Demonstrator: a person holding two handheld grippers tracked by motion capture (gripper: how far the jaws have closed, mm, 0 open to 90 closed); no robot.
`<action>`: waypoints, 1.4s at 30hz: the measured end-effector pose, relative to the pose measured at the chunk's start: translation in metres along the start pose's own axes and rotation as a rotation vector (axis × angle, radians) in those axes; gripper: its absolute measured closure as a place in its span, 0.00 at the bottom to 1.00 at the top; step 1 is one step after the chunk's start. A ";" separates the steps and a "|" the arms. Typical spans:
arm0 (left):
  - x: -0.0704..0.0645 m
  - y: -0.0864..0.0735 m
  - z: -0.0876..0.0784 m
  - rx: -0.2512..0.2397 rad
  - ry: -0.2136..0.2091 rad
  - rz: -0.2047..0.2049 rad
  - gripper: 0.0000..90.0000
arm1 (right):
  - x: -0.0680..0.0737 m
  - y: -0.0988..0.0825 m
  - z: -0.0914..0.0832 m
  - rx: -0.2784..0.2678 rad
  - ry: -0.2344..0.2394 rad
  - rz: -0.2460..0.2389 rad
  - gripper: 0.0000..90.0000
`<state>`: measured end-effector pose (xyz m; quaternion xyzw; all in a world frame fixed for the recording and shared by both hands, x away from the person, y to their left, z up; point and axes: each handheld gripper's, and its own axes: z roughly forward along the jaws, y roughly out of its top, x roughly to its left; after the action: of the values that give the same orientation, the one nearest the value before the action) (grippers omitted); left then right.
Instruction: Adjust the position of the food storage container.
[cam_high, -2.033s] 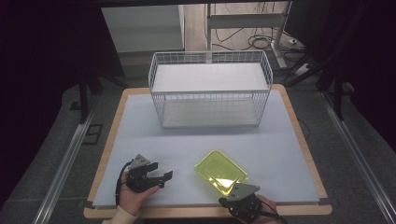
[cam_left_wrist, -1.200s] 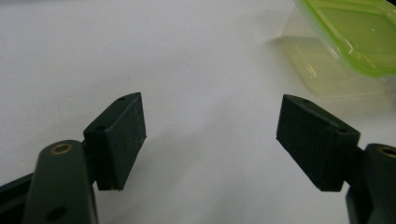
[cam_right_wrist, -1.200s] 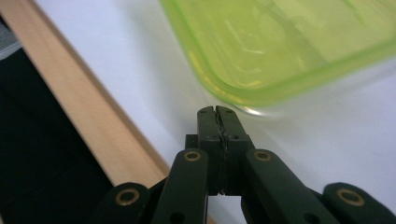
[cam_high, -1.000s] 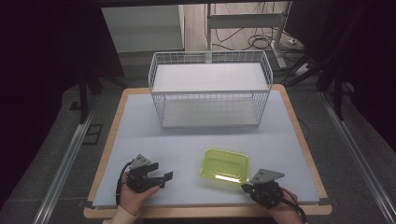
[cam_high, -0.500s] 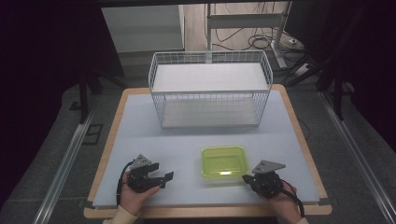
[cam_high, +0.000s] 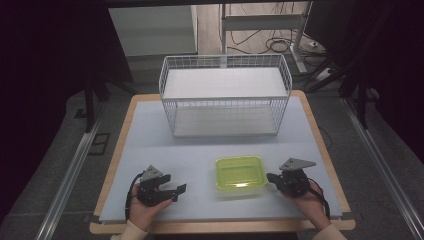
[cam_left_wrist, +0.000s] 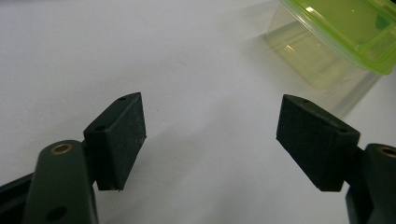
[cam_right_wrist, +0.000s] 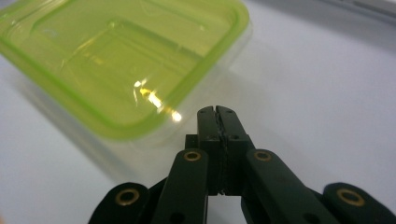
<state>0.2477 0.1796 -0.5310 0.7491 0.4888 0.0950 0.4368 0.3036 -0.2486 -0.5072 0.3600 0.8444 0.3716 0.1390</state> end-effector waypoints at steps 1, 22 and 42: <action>0.000 0.000 0.000 0.000 0.000 0.000 0.26 | 0.000 0.000 0.000 0.000 0.000 0.000 0.99; 0.001 -0.001 0.000 0.002 0.001 -0.001 0.26 | 0.018 0.013 0.029 0.026 0.059 -0.050 0.99; 0.003 -0.001 -0.002 -0.003 0.000 -0.002 0.26 | 0.023 0.022 0.030 -0.026 0.052 -0.032 0.99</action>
<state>0.2472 0.1833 -0.5312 0.7481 0.4894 0.0955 0.4378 0.3137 -0.2060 -0.5107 0.3349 0.8485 0.3893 0.1275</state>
